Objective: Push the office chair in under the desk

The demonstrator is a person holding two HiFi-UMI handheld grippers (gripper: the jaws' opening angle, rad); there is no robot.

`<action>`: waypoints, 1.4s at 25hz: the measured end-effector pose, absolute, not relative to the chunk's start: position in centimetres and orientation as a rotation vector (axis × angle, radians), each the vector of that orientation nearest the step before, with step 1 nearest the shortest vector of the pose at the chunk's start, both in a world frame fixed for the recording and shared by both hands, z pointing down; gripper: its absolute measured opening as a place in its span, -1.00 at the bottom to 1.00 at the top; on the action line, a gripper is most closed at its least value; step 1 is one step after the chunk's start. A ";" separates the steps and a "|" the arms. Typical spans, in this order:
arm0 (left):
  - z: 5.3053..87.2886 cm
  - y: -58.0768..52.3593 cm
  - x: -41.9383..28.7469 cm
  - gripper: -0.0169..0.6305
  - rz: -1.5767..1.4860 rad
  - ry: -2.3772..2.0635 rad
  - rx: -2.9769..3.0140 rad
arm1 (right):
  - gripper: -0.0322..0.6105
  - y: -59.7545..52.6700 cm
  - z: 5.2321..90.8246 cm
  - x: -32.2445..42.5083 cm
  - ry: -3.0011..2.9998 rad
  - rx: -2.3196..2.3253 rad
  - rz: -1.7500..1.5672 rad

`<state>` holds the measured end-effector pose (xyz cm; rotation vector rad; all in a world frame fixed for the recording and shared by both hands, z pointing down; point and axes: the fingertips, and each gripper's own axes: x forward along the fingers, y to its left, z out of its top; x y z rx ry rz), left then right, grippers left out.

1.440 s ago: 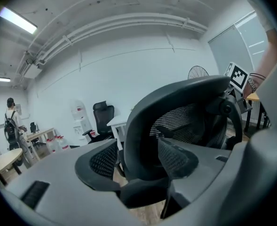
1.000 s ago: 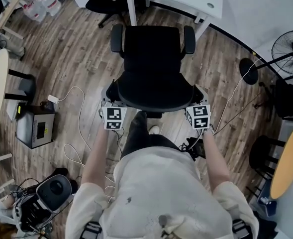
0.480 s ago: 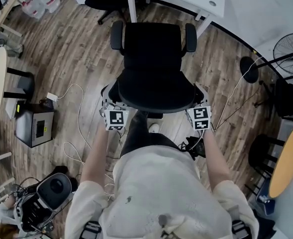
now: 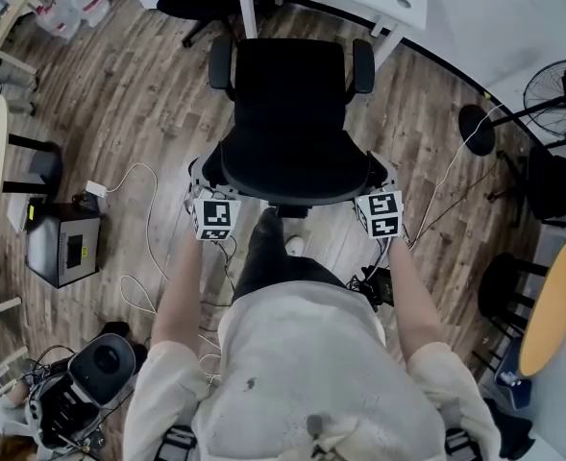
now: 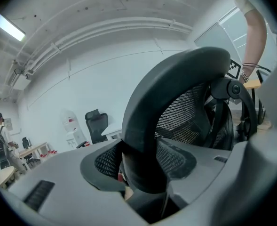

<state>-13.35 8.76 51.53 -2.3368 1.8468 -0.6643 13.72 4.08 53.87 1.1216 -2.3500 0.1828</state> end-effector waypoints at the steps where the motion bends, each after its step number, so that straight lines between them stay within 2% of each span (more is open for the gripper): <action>1: 51.5 8.6 -13.3 -0.19 -0.664 1.845 -2.338 | -0.11 3.9 53.9 13.7 -2.350 1.123 0.182; 26: 51.9 1.6 -14.0 -0.19 -0.653 1.816 -2.334 | -0.10 -2.5 54.5 13.0 -2.329 1.150 0.180; 35: 52.7 -3.1 -16.5 -0.20 -0.657 1.790 -2.366 | -0.10 -6.8 55.2 10.6 -2.305 1.171 0.193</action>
